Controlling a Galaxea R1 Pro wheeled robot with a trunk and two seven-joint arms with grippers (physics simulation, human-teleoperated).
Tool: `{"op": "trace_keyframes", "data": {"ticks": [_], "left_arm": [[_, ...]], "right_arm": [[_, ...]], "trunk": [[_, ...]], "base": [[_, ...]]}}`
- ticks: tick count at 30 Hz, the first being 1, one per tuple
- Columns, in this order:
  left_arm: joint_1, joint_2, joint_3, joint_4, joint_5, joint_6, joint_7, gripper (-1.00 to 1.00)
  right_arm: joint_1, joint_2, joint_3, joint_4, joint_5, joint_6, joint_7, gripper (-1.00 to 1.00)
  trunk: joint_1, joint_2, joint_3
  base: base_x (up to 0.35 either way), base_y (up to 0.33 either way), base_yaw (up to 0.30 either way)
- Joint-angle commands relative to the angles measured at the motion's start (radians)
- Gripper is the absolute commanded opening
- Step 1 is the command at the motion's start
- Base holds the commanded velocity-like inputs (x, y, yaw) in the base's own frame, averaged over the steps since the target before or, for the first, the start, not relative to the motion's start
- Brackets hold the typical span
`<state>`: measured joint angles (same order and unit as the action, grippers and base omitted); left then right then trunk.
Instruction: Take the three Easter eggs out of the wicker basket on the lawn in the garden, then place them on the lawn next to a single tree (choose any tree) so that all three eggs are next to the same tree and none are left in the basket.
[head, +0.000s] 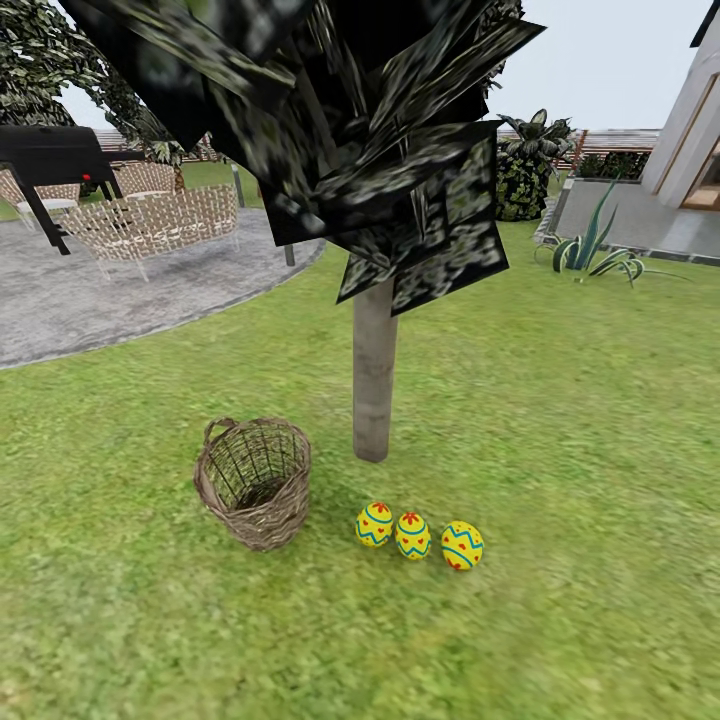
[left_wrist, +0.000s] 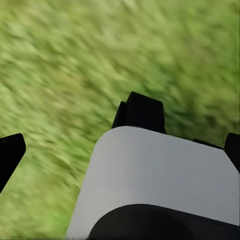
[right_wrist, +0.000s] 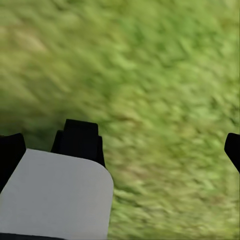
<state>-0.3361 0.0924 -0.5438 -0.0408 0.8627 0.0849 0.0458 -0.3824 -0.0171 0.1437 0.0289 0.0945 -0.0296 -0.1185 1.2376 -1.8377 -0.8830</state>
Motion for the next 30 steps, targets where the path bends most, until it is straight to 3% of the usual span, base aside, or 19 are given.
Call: {"op": "trace_keyframes", "data": {"ticks": [1, 10, 30], "left_arm": [[0.000, 0.001, -0.008, 0.001, 0.009, 0.006, 0.005, 1.00], [0.000, 0.018, -0.008, 0.012, 0.010, 0.006, 0.005, 1.00], [0.000, 0.020, -0.008, 0.012, 0.010, 0.006, 0.005, 1.00]], "right_arm": [[-0.001, 0.000, 0.002, 0.003, 0.010, -0.003, -0.004, 1.00], [0.000, -0.001, 0.002, 0.003, 0.010, -0.004, -0.004, 1.00], [0.001, -0.001, 0.002, 0.003, 0.010, -0.004, -0.004, 1.00]], "trunk": [[0.000, 0.000, -0.001], [0.000, 0.000, -0.001], [0.000, 0.000, -0.001]], "base": [[0.000, 0.000, 0.000], [0.000, 0.000, 0.000], [0.000, 0.000, 0.000]]}}
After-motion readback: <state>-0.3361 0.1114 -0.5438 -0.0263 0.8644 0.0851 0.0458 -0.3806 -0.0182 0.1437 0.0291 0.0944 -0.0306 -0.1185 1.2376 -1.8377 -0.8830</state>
